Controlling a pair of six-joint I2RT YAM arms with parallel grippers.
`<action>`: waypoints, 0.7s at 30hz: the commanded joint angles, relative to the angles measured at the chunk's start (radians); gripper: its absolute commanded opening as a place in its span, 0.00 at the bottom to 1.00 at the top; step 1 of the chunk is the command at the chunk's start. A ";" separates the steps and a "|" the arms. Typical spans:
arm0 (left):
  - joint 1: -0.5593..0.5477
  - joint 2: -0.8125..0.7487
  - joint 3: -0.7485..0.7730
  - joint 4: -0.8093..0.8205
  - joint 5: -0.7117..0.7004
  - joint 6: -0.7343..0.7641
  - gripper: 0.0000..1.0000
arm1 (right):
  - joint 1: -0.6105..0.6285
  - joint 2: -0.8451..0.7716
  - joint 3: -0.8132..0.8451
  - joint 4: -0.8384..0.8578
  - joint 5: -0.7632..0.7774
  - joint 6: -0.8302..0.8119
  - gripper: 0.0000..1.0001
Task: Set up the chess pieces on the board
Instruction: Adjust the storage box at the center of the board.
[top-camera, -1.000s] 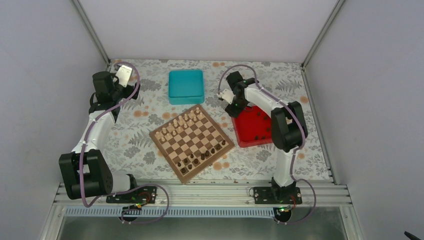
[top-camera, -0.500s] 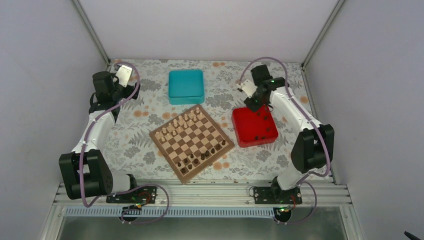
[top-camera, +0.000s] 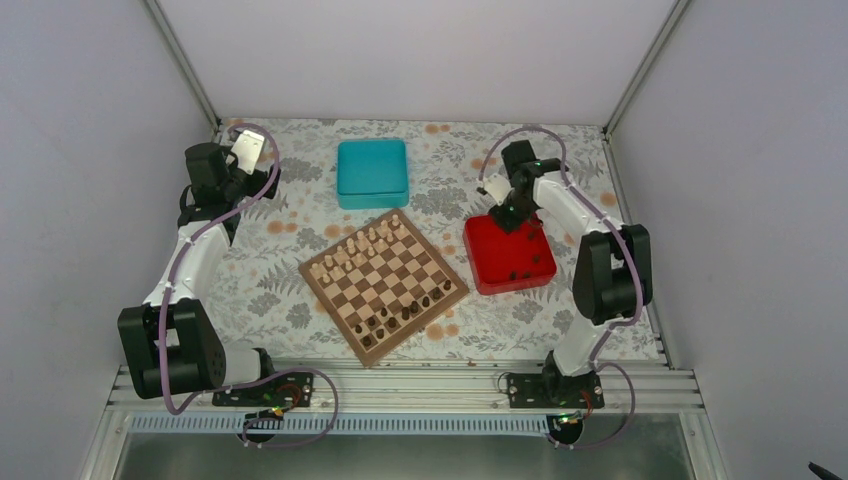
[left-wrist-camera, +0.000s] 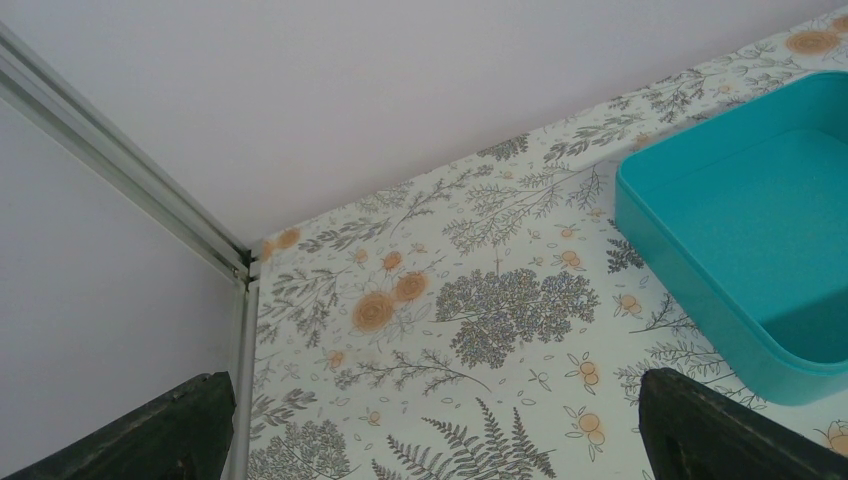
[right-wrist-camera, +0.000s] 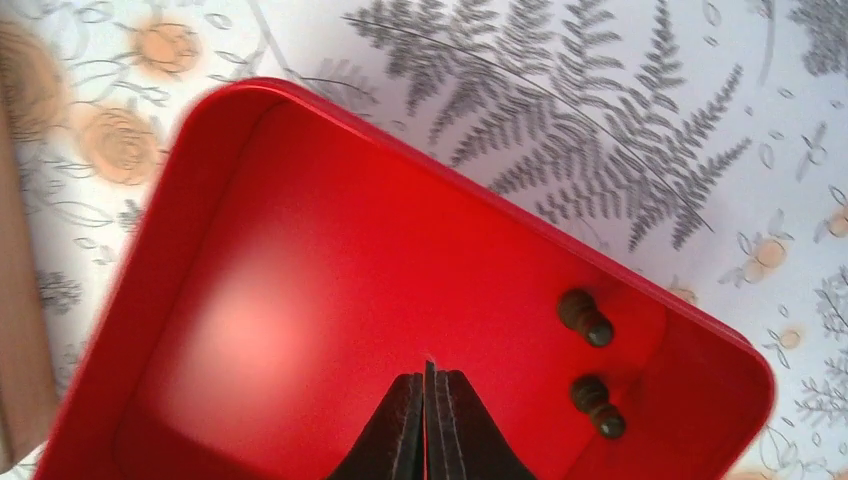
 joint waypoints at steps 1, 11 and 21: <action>0.004 -0.014 -0.010 0.013 0.021 -0.010 1.00 | -0.070 0.013 0.023 0.038 0.030 0.027 0.04; 0.004 -0.006 -0.010 0.017 0.025 -0.009 1.00 | -0.182 0.038 0.005 0.061 0.061 -0.002 0.04; 0.004 -0.007 -0.011 0.018 0.021 -0.008 1.00 | -0.228 0.155 0.081 0.080 0.067 -0.021 0.04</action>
